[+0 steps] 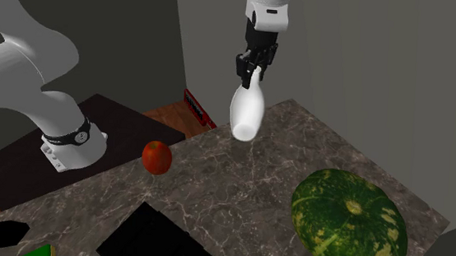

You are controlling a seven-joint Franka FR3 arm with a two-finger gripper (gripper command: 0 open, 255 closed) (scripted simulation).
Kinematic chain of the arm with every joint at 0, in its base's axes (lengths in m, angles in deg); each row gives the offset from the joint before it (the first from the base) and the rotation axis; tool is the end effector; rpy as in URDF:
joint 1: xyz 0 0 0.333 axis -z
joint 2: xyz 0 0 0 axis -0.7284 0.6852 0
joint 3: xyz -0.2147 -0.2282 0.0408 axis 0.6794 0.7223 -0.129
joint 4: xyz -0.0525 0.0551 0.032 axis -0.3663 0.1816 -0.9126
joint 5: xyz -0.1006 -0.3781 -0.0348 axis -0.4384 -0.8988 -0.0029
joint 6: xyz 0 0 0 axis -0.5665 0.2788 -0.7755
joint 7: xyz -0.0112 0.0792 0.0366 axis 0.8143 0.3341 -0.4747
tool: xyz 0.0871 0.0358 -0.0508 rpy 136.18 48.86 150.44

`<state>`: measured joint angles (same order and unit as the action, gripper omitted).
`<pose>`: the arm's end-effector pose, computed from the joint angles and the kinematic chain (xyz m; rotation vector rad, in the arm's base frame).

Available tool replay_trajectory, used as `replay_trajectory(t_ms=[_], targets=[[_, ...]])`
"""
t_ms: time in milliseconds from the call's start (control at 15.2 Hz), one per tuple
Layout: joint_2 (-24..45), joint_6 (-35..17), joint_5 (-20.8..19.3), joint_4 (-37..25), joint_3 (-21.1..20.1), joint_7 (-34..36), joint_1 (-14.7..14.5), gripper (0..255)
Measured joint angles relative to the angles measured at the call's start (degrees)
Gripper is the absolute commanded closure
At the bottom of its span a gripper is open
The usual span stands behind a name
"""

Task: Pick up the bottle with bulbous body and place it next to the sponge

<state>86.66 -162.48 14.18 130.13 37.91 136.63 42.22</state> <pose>0.4782 0.3110 0.4472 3.1111 -0.4282 -0.0511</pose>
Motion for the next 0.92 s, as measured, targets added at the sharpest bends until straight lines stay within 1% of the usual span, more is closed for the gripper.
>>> replay_trajectory(t_ms=[264,924], targets=[[-0.05,0.31,0.03,-0.23,0.01,-0.03,0.01,255],[-1.57,7.35,0.83,-5.92,0.03,-0.5,0.16,255]])
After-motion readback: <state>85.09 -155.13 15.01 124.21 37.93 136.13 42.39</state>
